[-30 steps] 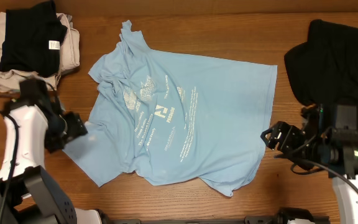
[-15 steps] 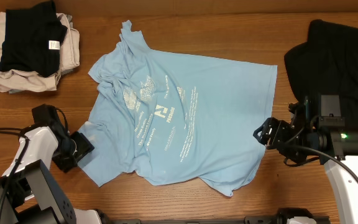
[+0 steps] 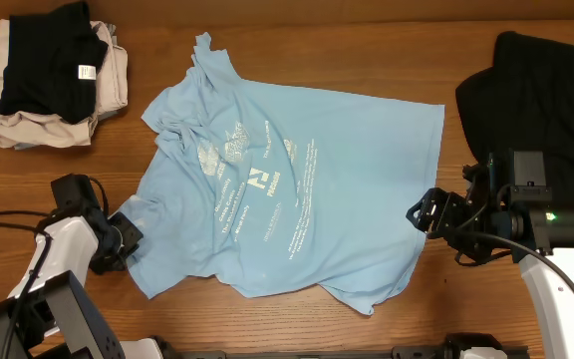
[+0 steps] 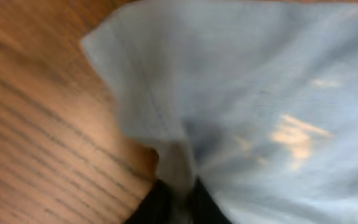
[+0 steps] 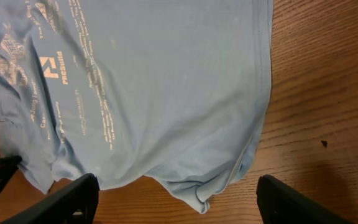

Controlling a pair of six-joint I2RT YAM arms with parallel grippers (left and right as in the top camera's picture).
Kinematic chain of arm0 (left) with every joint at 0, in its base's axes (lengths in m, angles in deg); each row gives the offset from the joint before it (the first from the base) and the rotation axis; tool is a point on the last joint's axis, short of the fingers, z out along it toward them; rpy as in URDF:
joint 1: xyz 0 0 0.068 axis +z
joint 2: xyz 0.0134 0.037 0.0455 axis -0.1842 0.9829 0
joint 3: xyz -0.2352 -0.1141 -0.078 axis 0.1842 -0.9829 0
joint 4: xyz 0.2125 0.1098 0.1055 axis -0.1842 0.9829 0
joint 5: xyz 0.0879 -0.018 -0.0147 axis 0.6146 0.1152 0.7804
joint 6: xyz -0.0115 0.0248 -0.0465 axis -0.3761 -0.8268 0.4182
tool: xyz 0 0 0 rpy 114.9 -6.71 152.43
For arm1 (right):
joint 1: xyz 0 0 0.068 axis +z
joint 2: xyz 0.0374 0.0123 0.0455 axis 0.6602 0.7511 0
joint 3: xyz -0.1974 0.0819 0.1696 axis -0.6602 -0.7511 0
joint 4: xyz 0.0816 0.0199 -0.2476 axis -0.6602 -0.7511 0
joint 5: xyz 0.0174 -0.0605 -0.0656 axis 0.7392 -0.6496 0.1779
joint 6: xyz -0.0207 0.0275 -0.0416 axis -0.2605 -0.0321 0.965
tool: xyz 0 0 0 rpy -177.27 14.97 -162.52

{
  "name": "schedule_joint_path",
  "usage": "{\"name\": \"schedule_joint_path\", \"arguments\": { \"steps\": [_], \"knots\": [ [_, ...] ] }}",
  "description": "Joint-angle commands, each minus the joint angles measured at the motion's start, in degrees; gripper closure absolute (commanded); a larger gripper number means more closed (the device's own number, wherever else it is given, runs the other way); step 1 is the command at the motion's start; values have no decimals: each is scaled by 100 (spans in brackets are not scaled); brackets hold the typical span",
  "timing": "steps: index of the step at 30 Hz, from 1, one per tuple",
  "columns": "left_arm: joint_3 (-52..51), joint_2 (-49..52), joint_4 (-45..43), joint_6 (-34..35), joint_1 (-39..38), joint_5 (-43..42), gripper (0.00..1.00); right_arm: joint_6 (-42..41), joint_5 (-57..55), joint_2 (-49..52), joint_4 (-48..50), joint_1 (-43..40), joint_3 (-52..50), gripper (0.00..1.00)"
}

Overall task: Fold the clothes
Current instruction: 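Move both grippers to the shirt's bottom corners, then grasp the bottom left and right hem corners with both grippers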

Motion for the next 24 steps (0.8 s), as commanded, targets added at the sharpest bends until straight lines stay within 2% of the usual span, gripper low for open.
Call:
{"name": "schedule_joint_path", "arguments": {
  "steps": [1,6,11,16,24],
  "knots": [
    [-240,192,-31,-11,46,26,96,-72,-63,-9,26,28,-37,18],
    [155,192,533,-15,46,28,96,-487,-59,-9,37,149,-442,23],
    [879,192,1187,-96,46,0,96,-1226,-61,-9,166,754,-1106,26],
    [1200,192,1187,-96,42,-295,96,-2273,-66,-2,621,1635,-1674,28],
    [1202,192,1095,-96,42,-291,96,-3482,-487,374,1113,2846,-2192,42]
  ]
}}
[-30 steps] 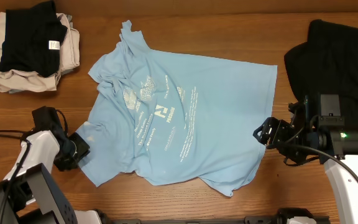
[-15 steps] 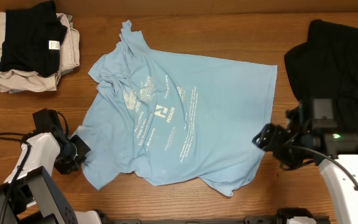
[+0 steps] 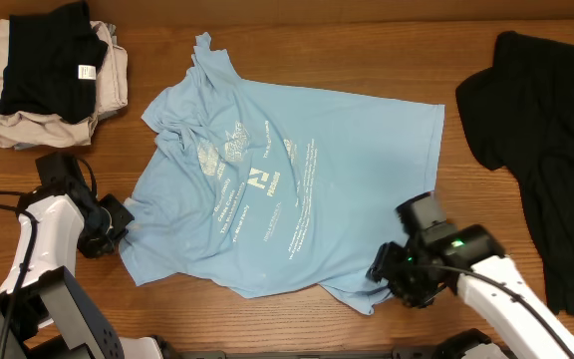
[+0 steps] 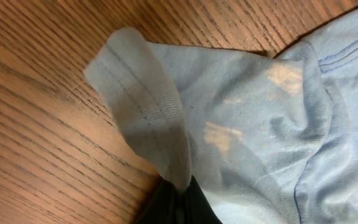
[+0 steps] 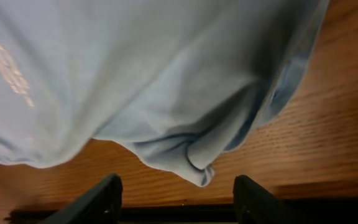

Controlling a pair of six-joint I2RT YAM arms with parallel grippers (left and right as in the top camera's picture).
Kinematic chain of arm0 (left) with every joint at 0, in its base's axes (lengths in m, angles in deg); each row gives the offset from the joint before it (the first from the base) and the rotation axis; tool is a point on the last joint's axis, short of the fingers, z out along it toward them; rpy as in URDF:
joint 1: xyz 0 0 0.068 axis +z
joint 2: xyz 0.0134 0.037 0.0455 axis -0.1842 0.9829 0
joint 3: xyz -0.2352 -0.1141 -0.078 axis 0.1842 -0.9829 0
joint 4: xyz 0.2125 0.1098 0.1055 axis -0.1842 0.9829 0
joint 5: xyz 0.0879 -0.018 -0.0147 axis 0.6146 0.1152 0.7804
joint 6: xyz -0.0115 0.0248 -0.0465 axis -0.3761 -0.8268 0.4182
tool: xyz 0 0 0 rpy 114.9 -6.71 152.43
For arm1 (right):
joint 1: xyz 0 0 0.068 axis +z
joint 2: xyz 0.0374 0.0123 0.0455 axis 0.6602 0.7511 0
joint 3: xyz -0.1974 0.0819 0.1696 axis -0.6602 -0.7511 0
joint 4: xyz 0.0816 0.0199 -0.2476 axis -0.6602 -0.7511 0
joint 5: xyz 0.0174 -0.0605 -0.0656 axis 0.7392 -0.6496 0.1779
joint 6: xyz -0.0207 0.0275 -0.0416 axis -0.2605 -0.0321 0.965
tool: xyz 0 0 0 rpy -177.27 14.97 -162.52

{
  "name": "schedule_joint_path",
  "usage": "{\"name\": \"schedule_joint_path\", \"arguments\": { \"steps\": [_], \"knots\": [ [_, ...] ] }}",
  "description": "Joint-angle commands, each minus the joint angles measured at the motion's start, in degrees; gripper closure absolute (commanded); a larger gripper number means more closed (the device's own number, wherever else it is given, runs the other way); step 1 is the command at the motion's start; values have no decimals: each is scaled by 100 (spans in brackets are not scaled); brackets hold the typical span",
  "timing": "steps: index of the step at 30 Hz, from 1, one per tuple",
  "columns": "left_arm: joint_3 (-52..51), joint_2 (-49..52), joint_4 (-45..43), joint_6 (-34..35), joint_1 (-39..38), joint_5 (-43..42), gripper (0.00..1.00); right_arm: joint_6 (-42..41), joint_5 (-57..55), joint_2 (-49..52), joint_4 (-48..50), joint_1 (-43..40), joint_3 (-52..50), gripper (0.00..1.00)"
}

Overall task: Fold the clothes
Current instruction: 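Grasp the bottom left and right hem corners with both grippers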

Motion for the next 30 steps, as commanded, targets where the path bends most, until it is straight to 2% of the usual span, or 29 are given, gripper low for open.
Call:
{"name": "schedule_joint_path", "arguments": {
  "steps": [1,6,9,12,15,22,26,30],
  "knots": [
    [72,24,-13,-72,26,-83,96,-752,-313,262,24,330,-142,42],
    [74,24,-31,-72,26,-83,96,-962,-363,804,243,640,-221,43],
    [72,24,-28,-72,26,-83,96,-964,-363,1113,452,763,-223,50],
    [72,24,-42,-72,26,-83,96,-960,-367,1344,535,793,-223,66],
    [74,24,-105,-72,26,-83,96,-960,-444,1508,503,791,-223,96],
    [195,24,-31,-92,28,-85,96,-719,-455,1360,-15,404,-13,96],
    [240,24,44,-140,26,-118,96,92,-496,1174,-592,-251,391,96],
    [240,24,120,-142,26,-240,96,1005,-516,1167,-756,-1021,739,96]
  ]
}}
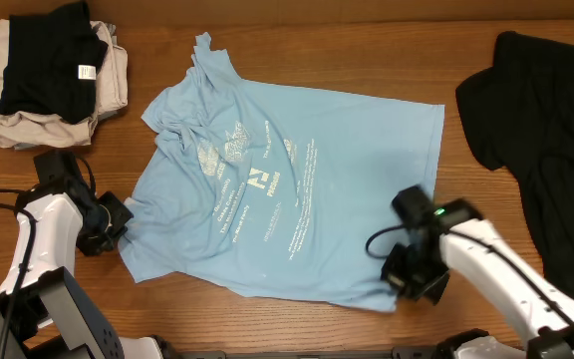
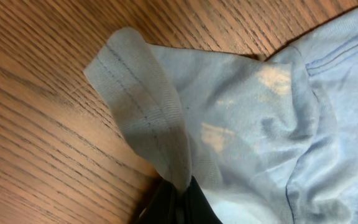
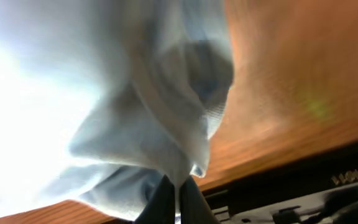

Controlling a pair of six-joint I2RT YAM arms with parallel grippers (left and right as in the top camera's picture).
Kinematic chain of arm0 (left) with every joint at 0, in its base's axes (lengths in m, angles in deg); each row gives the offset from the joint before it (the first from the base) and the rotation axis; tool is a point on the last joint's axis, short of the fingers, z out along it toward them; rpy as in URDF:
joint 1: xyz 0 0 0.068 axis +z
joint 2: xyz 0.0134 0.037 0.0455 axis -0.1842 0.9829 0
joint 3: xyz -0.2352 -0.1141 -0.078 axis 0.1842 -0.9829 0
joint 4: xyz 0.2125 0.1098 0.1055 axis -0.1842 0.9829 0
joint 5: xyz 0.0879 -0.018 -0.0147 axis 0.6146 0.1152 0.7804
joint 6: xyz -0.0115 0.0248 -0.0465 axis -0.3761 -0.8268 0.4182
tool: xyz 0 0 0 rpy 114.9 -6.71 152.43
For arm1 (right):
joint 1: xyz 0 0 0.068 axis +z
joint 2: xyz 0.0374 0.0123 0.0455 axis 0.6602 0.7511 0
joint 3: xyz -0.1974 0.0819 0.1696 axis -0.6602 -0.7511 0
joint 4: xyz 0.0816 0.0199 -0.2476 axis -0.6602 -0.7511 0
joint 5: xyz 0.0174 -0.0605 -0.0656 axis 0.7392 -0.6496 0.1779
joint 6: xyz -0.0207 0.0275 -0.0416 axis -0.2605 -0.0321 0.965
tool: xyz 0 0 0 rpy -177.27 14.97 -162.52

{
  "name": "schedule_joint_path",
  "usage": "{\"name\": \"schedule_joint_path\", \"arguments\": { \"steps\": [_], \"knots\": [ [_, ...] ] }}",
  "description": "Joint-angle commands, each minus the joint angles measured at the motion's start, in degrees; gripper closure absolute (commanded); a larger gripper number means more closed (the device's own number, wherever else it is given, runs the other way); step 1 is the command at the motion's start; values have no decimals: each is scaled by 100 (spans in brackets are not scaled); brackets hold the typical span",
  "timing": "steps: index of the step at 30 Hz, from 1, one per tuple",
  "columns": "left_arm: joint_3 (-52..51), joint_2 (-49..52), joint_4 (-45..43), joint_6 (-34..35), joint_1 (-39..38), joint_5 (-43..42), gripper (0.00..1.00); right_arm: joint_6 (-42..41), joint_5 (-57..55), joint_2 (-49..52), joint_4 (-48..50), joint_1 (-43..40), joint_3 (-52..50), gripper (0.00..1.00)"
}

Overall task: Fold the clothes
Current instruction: 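Grasp the bottom left and right hem corners with both grippers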

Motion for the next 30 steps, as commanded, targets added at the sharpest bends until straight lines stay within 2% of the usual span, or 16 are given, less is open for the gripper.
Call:
{"name": "schedule_joint_path", "arguments": {
  "steps": [1,2,3,5,7,12,22,30],
  "knots": [
    [144,24,48,-136,24,-201,96,1038,-140,-118,13,-645,350,96],
    [144,24,48,-133,24,-216,96,1143,-142,-116,44,-822,354,95],
    [144,24,48,-133,24,-216,96,1244,-140,-116,48,-1003,352,87],
    [144,24,52,-133,24,-216,96,1364,-72,-118,17,-1211,352,60],
    [144,24,52,-133,13,-216,96,1523,111,-118,-11,-1244,352,46],
    [144,24,15,-133,-120,-214,96,1495,518,-118,-28,-949,352,44],
    [144,24,-83,-151,-271,-195,96,-422,-173,-118,219,208,-103,47],
    [144,24,-120,-151,-271,-190,96,-754,-330,-118,708,313,-485,50]
  ]
}}
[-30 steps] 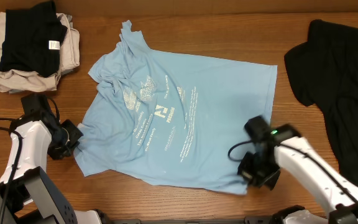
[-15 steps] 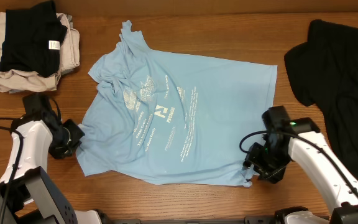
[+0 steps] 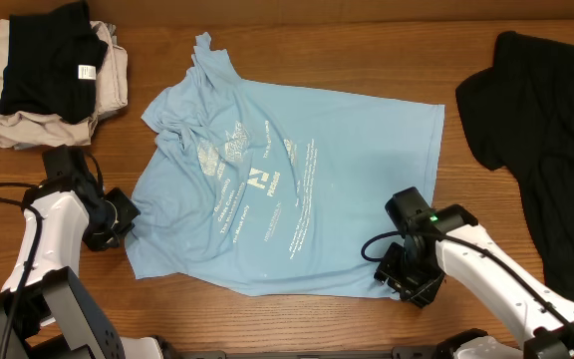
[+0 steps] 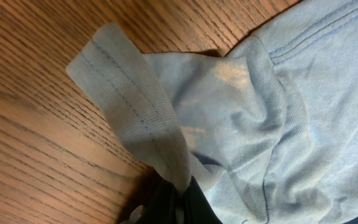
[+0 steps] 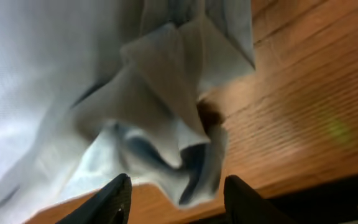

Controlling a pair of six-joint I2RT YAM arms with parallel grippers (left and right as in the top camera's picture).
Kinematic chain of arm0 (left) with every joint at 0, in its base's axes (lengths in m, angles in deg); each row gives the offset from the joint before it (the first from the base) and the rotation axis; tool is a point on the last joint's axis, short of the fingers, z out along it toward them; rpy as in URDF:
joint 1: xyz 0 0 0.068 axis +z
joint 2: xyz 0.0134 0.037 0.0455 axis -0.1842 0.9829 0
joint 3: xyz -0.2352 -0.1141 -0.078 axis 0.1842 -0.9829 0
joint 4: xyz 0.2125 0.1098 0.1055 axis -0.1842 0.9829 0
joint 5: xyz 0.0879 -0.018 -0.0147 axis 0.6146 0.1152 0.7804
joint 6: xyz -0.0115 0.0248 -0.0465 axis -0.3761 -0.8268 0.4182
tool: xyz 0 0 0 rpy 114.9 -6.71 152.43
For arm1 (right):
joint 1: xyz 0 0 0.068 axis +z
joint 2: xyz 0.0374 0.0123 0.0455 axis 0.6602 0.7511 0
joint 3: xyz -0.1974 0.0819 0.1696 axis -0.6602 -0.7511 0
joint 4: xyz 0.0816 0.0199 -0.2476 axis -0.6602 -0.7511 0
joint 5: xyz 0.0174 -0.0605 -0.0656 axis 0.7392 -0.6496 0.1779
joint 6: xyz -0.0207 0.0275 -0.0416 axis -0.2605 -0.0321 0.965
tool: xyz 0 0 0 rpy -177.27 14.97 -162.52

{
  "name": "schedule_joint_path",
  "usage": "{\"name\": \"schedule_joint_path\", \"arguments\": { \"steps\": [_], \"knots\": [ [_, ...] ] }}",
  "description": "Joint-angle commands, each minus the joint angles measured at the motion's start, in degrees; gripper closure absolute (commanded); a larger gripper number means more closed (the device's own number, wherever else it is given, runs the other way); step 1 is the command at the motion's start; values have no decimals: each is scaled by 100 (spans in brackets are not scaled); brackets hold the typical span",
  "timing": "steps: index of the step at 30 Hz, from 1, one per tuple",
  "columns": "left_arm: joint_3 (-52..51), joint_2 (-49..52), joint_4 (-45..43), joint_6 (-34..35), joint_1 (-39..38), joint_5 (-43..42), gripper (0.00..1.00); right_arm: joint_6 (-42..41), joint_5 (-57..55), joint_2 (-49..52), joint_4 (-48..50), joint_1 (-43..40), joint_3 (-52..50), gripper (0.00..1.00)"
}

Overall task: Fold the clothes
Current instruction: 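Grasp the bottom left and right hem corners with both grippers, then lift the shirt by the hem with both grippers and raise it high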

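Note:
A light blue T-shirt [image 3: 277, 189] with white print lies spread face up mid-table. My left gripper [image 3: 118, 216] is at its left edge, shut on a folded bit of hem [image 4: 135, 118]; in the left wrist view the dark fingers [image 4: 180, 193] pinch that cloth. My right gripper [image 3: 404, 279] is at the shirt's lower right corner, open. In the right wrist view its fingers [image 5: 114, 199] stand wide apart with the bunched corner [image 5: 185, 155] lying loose between them.
A black garment [image 3: 541, 130] lies crumpled at the right side of the table. A folded pile of beige and black clothes [image 3: 53, 75] sits at the back left. Bare wooden table [image 3: 297, 329] runs along the front edge.
My right gripper, which was shut on the shirt's lower right corner, is now open and the corner lies bunched on the table. My left gripper keeps its hold and has barely shifted.
At first my left gripper held the shirt's left edge and my right one stood open beside the right edge. Then the right gripper was open at the lower right corner, later shut on it with the bottom hem straighter. Now it has let go.

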Motion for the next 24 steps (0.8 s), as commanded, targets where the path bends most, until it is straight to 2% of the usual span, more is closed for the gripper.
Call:
{"name": "schedule_joint_path", "arguments": {
  "steps": [1,6,10,14,17,24],
  "knots": [
    [144,24,-26,-131,-37,-20,96,-310,-162,-101,133,33,-225,52],
    [144,24,-28,-131,-37,-17,96,-400,-116,-101,343,31,-461,67],
    [144,24,-28,-133,-35,31,96,-533,-260,-101,308,31,-505,96],
    [280,24,70,-133,-24,42,96,-684,-323,-111,289,22,-444,96],
    [754,24,549,-269,-26,2,96,-590,-444,-223,144,-28,-83,96],
    [2682,24,2068,-693,-26,4,96,57,-1655,-774,-1285,-636,1856,96]
  ]
}}
